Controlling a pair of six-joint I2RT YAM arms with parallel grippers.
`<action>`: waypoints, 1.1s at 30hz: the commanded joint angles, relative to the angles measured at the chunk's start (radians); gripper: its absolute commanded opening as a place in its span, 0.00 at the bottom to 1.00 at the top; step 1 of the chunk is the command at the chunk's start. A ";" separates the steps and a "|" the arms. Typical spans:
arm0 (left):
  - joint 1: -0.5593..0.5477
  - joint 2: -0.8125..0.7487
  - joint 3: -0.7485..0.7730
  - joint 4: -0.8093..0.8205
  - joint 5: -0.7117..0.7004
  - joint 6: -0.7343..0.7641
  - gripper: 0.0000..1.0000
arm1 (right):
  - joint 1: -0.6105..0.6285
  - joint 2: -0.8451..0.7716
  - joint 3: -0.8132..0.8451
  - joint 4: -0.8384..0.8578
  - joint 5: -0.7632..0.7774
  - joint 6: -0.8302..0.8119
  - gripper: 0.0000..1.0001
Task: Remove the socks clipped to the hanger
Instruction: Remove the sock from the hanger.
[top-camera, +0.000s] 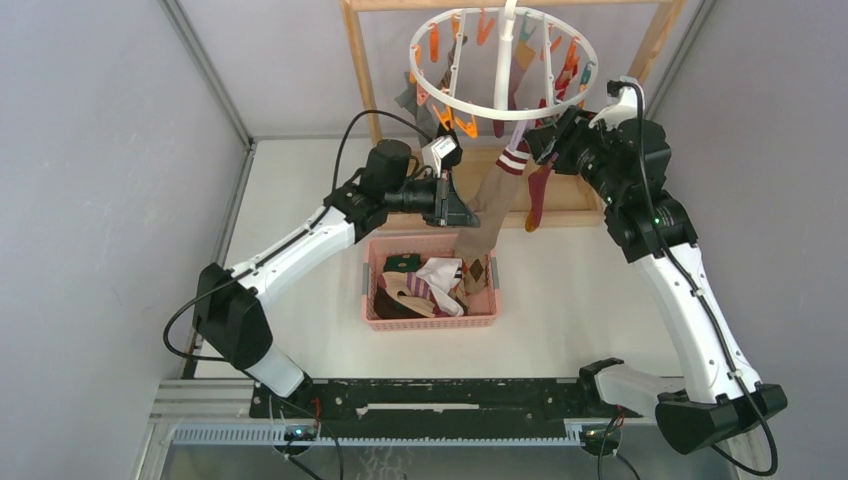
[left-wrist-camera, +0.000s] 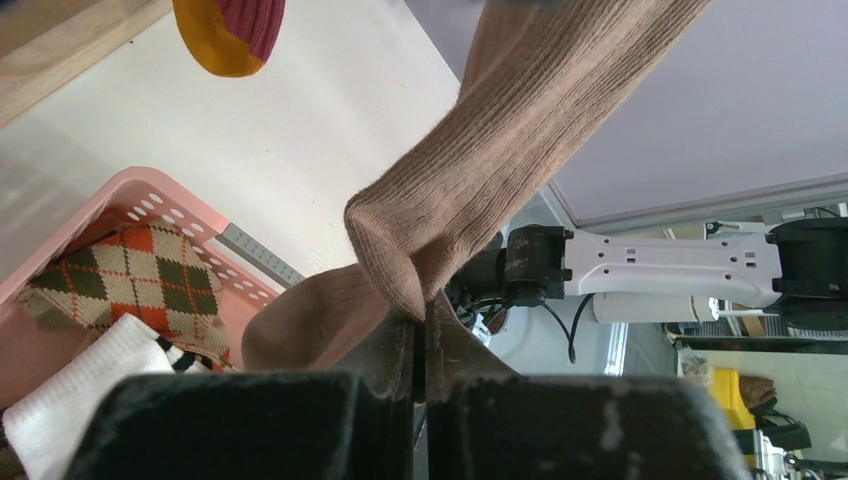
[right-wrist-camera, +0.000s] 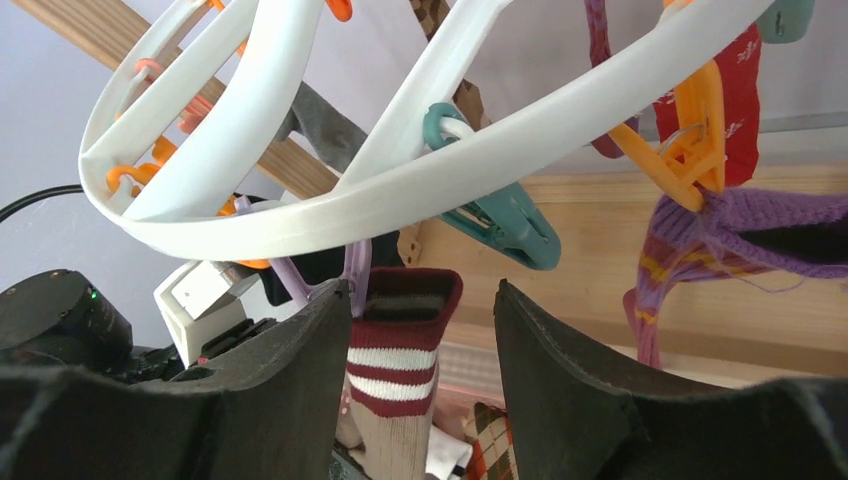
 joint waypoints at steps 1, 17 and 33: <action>0.000 0.004 0.081 0.033 0.032 0.020 0.00 | 0.006 -0.062 0.012 -0.012 0.004 -0.009 0.61; 0.004 -0.003 0.090 0.018 0.038 0.020 0.00 | 0.033 -0.101 -0.007 0.001 -0.108 0.038 0.53; 0.003 -0.017 0.081 0.011 0.040 0.020 0.00 | 0.035 -0.022 -0.004 0.109 -0.104 0.015 0.65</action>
